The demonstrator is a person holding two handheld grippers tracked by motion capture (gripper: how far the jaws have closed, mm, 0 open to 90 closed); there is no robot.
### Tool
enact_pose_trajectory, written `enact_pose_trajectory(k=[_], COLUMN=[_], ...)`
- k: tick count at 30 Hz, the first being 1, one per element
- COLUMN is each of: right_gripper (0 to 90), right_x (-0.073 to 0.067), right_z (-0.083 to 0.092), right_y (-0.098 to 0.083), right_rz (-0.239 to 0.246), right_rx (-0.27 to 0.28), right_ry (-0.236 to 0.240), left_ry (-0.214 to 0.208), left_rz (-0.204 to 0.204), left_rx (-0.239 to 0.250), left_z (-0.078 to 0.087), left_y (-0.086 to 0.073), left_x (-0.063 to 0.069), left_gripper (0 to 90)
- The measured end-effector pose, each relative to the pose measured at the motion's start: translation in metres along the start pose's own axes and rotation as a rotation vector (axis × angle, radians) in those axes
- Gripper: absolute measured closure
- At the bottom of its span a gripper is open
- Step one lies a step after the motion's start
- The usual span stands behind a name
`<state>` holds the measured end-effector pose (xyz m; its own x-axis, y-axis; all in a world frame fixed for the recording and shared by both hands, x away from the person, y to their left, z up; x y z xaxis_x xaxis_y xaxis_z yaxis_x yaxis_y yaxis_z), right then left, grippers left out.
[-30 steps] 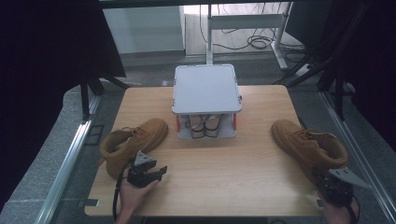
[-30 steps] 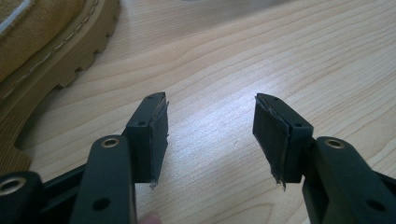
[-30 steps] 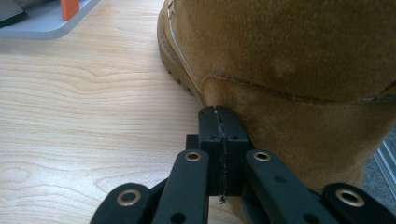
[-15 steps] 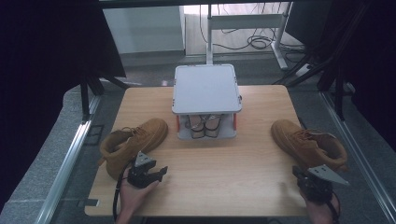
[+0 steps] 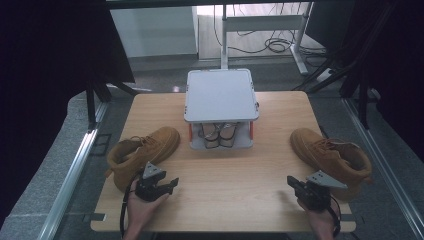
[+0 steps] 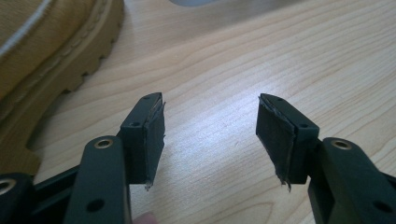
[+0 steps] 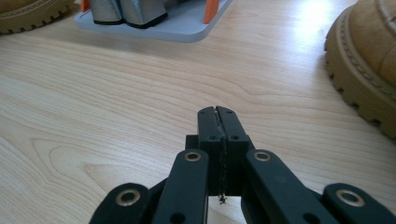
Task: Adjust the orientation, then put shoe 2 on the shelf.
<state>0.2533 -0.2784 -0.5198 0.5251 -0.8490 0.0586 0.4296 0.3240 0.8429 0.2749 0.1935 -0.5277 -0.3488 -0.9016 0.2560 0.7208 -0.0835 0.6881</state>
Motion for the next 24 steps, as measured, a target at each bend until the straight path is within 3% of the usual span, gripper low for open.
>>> enact_pose_trajectory(k=[3, 9, 17, 20, 24], right_gripper=[89.0, 84.8, 74.3, 67.4, 61.7], right_x=[0.000, -0.002, -0.011, -0.018, -0.025], right_z=[-0.002, -0.004, -0.017, -0.024, -0.028], right_y=[-0.002, -0.004, 0.000, 0.000, 0.002], right_rz=[-0.009, -0.012, 0.055, 0.080, 0.089], right_rx=[-0.001, 0.009, -0.020, -0.041, -0.046], right_ry=[0.013, 0.051, 0.113, 0.136, 0.150], left_ry=[0.004, 0.015, 0.001, 0.000, -0.028], left_rz=[0.004, -0.026, -0.045, -0.036, -0.059], left_rx=[-0.002, -0.003, 0.038, 0.051, 0.100], left_z=[0.001, 0.006, 0.028, 0.042, 0.075], left_y=[-0.002, -0.004, -0.002, 0.001, 0.013], left_x=[0.001, 0.012, 0.020, 0.016, 0.013], left_gripper=[42.5, 42.2, 40.4, 40.5, 40.4])
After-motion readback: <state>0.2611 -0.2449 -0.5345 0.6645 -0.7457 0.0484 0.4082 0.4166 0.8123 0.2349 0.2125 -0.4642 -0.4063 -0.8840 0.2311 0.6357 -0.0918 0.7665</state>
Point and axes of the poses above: each handheld gripper's, and its own axes: z roughly backward along the jaws, y roughly out of its top, x roughly to its right, the point moved 2 cm from there along -z, roughly forward along the jaws, and after that the axes turned 12 degrees about z, right-handed, at the moved point
